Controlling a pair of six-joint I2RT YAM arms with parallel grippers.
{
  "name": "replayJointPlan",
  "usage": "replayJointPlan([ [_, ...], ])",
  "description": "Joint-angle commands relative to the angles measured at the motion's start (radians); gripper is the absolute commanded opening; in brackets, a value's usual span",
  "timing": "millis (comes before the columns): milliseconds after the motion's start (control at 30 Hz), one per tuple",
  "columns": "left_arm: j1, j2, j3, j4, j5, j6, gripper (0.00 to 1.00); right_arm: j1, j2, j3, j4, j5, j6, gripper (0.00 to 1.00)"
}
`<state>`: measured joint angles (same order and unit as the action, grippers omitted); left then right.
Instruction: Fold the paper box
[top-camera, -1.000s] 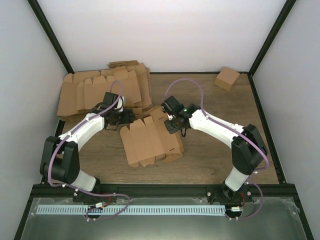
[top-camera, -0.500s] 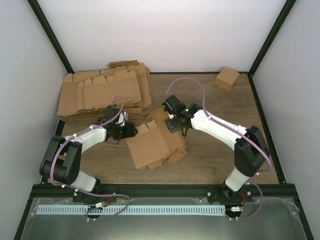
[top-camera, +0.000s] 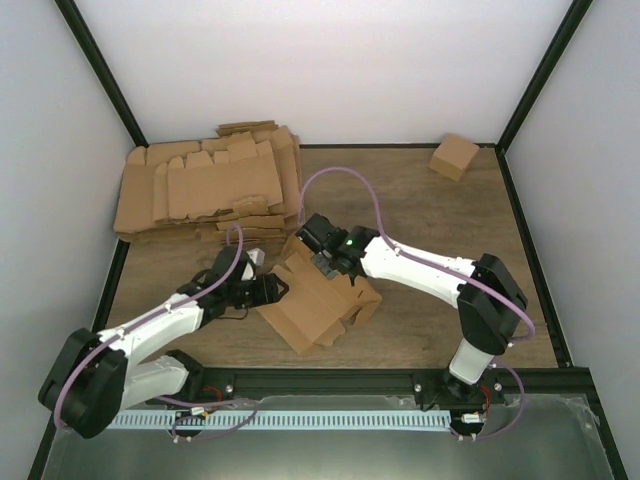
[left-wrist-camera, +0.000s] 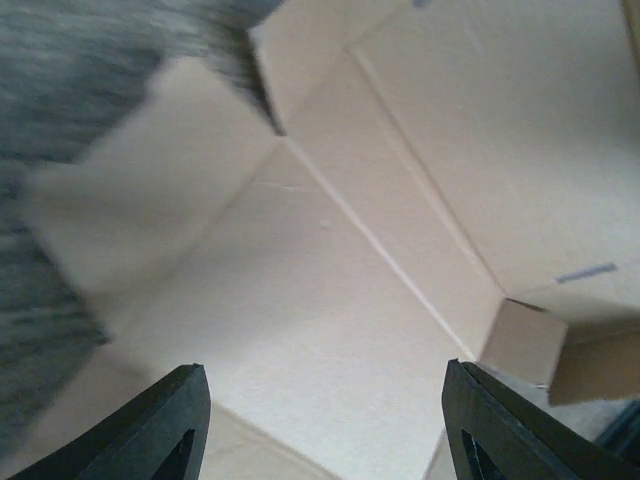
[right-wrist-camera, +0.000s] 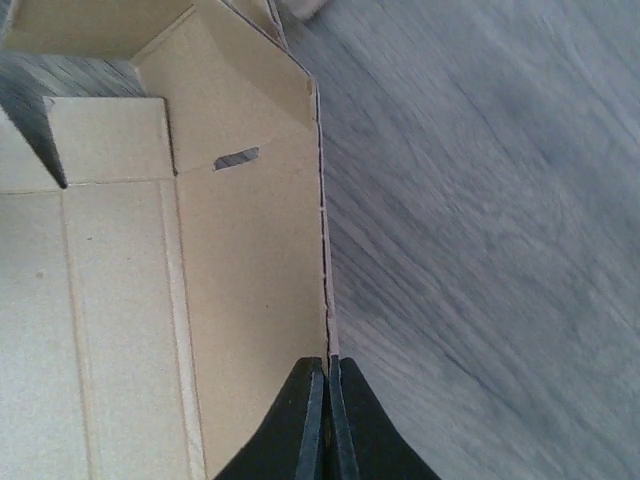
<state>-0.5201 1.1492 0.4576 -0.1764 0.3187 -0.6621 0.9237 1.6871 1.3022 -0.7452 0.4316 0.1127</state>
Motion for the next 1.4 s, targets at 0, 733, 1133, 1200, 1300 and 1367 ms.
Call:
replayJointPlan([
  [0,-0.051,-0.073,-0.014,0.003,-0.027,-0.108,0.67,0.015,-0.053,-0.047,0.181,-0.003,-0.171,0.02],
  [733,0.161,-0.163,0.402,-0.382,-0.136,0.078,0.98,0.101,-0.2,-0.29,0.508,0.056,-0.8,0.01],
  [1133,0.21,0.05,0.555,-0.354,0.042,0.264,0.99,0.313,-0.282,-0.555,0.778,0.157,-0.812,0.05],
  [1200,0.208,0.072,0.547,-0.324,0.091,0.272,0.98,0.326,-0.302,-0.578,0.785,0.142,-0.792,0.1],
  [1300,0.205,0.115,0.541,-0.302,0.137,0.289,0.96,0.326,-0.324,-0.58,0.755,0.127,-0.735,0.16],
  [1367,0.201,0.146,0.541,-0.299,0.154,0.297,0.96,0.326,-0.346,-0.578,0.745,0.117,-0.696,0.17],
])
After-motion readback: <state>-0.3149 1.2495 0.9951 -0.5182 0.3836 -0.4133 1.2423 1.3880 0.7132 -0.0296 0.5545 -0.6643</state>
